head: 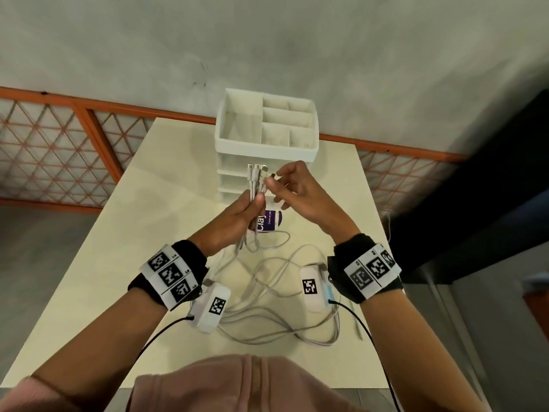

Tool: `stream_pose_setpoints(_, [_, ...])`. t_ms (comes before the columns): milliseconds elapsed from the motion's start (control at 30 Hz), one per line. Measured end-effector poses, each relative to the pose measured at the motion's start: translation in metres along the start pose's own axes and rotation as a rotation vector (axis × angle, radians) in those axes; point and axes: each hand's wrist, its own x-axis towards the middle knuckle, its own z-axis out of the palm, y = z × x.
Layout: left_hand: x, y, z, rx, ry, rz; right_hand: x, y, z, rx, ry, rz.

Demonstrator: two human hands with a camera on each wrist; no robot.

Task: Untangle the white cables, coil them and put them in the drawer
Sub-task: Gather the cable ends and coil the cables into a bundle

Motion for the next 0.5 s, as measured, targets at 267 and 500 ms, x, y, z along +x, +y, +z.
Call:
stream_pose_setpoints(267, [0.011,0.028,-0.006,-0.584,-0.048,0.122,0.001,0.022,0.048,-0.132,-0.554,0.077])
stream_pose_setpoints(500, [0.004,0.032,-0.060,-0.415,0.146,0.220,0.016,0.082,0.018,-0.536,-0.350,0.089])
